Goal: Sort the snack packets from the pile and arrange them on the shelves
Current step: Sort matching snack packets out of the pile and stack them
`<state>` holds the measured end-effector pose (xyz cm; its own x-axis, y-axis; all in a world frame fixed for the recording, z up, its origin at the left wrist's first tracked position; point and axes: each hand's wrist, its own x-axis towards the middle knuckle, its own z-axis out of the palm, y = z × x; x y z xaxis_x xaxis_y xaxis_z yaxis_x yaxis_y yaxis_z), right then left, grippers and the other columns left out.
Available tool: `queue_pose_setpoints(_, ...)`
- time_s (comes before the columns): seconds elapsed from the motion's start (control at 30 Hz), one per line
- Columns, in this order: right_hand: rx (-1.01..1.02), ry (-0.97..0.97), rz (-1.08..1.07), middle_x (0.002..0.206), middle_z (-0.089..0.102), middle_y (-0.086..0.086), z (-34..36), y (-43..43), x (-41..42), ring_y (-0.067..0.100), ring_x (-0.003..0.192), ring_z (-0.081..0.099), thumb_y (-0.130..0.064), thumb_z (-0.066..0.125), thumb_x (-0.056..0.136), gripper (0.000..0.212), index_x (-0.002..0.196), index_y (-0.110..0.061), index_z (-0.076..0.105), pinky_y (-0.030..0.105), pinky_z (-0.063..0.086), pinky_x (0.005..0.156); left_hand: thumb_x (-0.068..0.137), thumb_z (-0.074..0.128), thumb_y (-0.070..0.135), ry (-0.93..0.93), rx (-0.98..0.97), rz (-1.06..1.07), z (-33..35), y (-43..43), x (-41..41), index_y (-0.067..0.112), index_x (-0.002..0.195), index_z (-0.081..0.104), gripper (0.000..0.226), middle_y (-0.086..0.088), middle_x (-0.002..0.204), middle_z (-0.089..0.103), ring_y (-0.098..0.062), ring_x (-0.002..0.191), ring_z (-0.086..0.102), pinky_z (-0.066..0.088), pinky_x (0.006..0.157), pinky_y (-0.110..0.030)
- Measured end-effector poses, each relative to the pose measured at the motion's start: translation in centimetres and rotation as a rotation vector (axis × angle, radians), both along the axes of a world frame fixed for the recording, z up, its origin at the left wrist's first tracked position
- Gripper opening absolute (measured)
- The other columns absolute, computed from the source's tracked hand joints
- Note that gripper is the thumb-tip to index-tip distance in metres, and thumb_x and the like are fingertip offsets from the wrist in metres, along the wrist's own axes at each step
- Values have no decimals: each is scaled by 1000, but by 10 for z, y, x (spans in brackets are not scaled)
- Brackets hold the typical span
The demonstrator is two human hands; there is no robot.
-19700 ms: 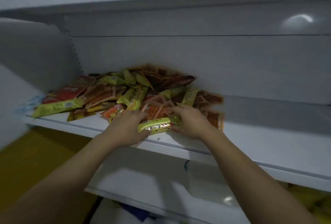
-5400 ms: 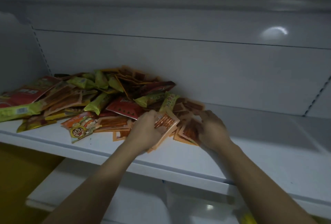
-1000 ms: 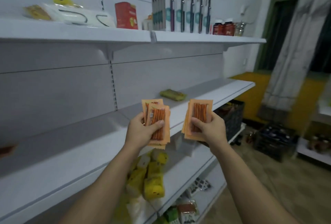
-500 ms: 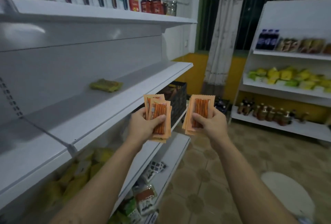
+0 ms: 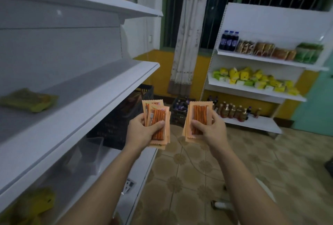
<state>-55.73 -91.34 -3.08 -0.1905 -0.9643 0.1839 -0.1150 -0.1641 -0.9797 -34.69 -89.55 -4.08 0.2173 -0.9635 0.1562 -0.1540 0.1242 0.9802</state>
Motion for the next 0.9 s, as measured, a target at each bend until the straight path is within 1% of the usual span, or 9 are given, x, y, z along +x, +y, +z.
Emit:
queue_pose_setpoints(0.07, -14, 8, -13, 103, 68, -10, 2, -30, 6, 11, 98, 66, -7, 75, 83, 38, 114, -24, 61, 28, 59, 70, 80, 80, 24, -5, -2, -16, -1, -32, 5, 20, 104, 70, 26, 5, 92, 75, -6, 84, 72, 61, 79, -36)
queue_pose_setpoints(0.13, -15, -24, -7, 103, 64, -19, 1, -60, 12, 8, 99, 65, -5, 75, 83, 52, 118, -35, 53, 36, 60, 77, 80, 80, 24, -7, 2, -21, -2, -66, 10, 21, 103, 70, 26, 5, 92, 75, -6, 84, 72, 61, 78, -35)
queue_pose_setpoints(0.2, -1, -22, -14, 108, 64, -16, -2, -86, 14, 9, 101, 65, -5, 76, 82, 60, 130, -31, 52, 40, 60, 80, 80, 80, 24, -5, 14, -28, -3, -95, 14, 23, 100, 69, 22, 6, 90, 75, -5, 82, 72, 60, 76, -32)
queue_pose_setpoints(0.27, 10, 19, -22, 111, 67, -9, -8, -108, 14, 11, 102, 66, -7, 77, 81, 58, 131, -26, 54, 44, 60, 83, 80, 80, 23, -1, 28, -31, -6, -118, 14, 24, 98, 69, 21, 7, 89, 75, -6, 81, 72, 60, 73, -29)
queue_pose_setpoints(0.37, 29, 29, -33, 108, 69, -6, -14, -135, 10, 13, 100, 68, -8, 76, 81, 50, 124, -26, 58, 42, 60, 82, 80, 81, 23, 1, 51, -31, -10, -145, 11, 22, 99, 69, 22, 6, 89, 74, -7, 82, 72, 59, 71, -28)
queue_pose_setpoints(0.5, 17, 10, -25, 104, 70, -6, -15, -174, 2, 14, 95, 70, -6, 75, 82, 43, 108, -36, 59, 43, 60, 81, 81, 80, 24, -14, 59, -31, -8, -181, 2, 22, 100, 68, 23, 6, 91, 74, -6, 82, 72, 60, 73, -29)
queue_pose_setpoints(0.67, 23, 0, 21, 106, 70, -3, -24, -233, -23, 14, 94, 71, -6, 75, 82, 46, 120, -25, 58, 47, 60, 78, 80, 80, 23, -20, 57, -10, -6, -231, -24, 24, 99, 68, 22, 4, 90, 75, -6, 80, 73, 61, 78, -36)
queue_pose_setpoints(0.8, 21, -13, 92, 107, 70, -4, -26, -290, -46, 15, 96, 70, -7, 77, 81, 50, 122, -27, 56, 48, 59, 81, 79, 81, 22, -5, 52, 58, 1, -277, -52, 26, 97, 67, 23, 4, 91, 76, -9, 82, 73, 60, 82, -42)
queue_pose_setpoints(0.9, 21, -13, 163, 107, 69, -5, -20, -332, -61, 14, 95, 70, -7, 77, 81, 49, 122, -26, 56, 48, 59, 82, 78, 82, 23, -1, 54, 102, 9, -306, -71, 22, 102, 68, 27, 3, 93, 76, -11, 84, 74, 60, 82, -44)
